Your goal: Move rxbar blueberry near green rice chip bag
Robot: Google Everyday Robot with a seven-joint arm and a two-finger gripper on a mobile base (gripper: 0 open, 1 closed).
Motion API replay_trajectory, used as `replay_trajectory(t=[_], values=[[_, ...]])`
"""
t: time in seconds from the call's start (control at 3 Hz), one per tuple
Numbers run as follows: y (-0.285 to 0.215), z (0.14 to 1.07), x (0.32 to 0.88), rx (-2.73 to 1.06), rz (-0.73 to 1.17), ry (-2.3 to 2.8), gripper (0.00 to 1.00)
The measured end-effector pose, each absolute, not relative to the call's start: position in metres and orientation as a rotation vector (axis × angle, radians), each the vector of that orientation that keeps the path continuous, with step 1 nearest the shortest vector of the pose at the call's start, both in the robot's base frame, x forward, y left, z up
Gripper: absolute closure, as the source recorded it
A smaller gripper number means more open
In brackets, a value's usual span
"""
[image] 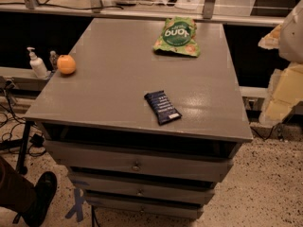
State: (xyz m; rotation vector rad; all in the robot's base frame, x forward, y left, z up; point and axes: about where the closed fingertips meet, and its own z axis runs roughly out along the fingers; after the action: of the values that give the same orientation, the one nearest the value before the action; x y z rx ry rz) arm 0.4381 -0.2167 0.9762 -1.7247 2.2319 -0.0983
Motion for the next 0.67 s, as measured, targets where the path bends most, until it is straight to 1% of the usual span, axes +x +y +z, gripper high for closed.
replay_trajectory(t=[0.67], values=[[-0.214, 0.9775, 0.4402, -1.694, -0.095, 2.237, 0.0]])
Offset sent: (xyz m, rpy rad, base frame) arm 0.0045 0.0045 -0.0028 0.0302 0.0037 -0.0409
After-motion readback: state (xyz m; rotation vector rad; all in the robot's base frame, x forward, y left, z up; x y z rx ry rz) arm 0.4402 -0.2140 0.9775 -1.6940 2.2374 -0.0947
